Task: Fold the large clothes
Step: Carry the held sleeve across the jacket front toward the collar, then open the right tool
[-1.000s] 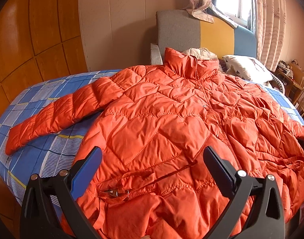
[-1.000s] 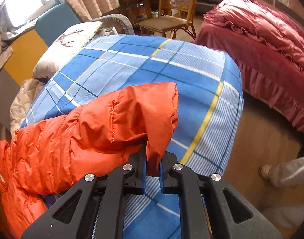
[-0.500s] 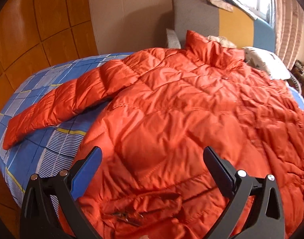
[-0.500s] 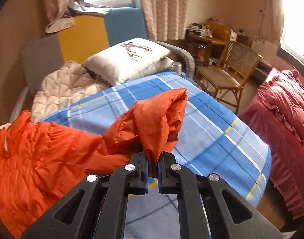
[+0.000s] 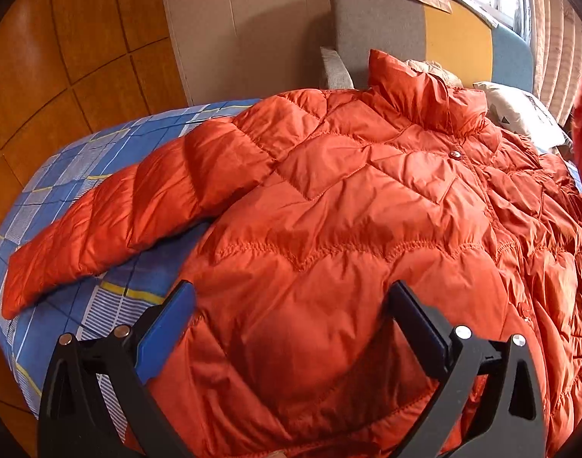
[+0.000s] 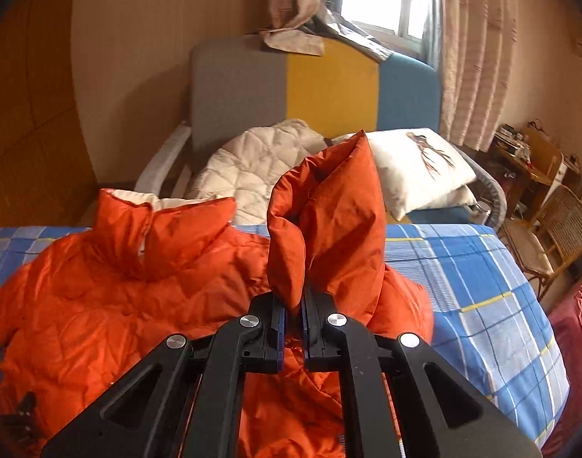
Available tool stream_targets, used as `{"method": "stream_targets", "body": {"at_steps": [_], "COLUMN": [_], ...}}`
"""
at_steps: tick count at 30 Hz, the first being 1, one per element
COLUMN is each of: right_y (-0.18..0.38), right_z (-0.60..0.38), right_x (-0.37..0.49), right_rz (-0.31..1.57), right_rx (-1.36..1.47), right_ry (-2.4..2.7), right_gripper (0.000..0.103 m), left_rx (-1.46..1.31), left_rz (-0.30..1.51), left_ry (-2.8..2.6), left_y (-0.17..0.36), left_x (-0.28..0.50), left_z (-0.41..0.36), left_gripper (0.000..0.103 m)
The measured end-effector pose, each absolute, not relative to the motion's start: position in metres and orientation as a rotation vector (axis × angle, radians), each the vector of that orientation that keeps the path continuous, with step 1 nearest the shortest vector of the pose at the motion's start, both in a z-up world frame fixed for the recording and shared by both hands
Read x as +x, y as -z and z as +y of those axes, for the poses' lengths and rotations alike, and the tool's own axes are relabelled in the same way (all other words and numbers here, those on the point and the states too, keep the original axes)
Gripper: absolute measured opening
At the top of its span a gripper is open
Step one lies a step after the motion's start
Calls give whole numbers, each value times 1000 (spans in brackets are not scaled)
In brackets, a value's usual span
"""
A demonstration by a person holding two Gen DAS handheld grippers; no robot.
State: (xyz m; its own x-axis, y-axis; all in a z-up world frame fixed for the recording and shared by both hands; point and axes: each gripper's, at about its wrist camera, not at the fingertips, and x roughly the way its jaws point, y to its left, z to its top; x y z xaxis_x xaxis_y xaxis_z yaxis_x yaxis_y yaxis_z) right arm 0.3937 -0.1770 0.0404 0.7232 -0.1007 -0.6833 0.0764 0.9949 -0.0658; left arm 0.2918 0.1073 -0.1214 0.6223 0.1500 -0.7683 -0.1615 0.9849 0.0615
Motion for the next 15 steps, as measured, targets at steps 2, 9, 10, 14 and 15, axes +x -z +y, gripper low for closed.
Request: {"method": "stream_targets", "body": {"at_steps": [2,9,10,14,15], "right_y": [-39,-21,-18,-8,-5], "right_z": [-154,-79,-69,-29,-19], "right_x": [401,418,419,420,420], "right_rz": [758,799,805,828,835], "right_rx": [-43,-64,-67,-90,-98], "right_ry": [58,-65,-84,-158,-175], "right_gripper": [6,6,6,6,6], "left_rx": [-24,-49,-53,-74,-78], "left_rz": [878,868,867,861,859], "left_ry": [-173,-157,-156,-157,-160], "left_y": [122,123,122,121,120], "left_x": [292,290,290,289,288], "left_z": [109,114,115,122,124], "left_gripper": [101,101,101,101,101]}}
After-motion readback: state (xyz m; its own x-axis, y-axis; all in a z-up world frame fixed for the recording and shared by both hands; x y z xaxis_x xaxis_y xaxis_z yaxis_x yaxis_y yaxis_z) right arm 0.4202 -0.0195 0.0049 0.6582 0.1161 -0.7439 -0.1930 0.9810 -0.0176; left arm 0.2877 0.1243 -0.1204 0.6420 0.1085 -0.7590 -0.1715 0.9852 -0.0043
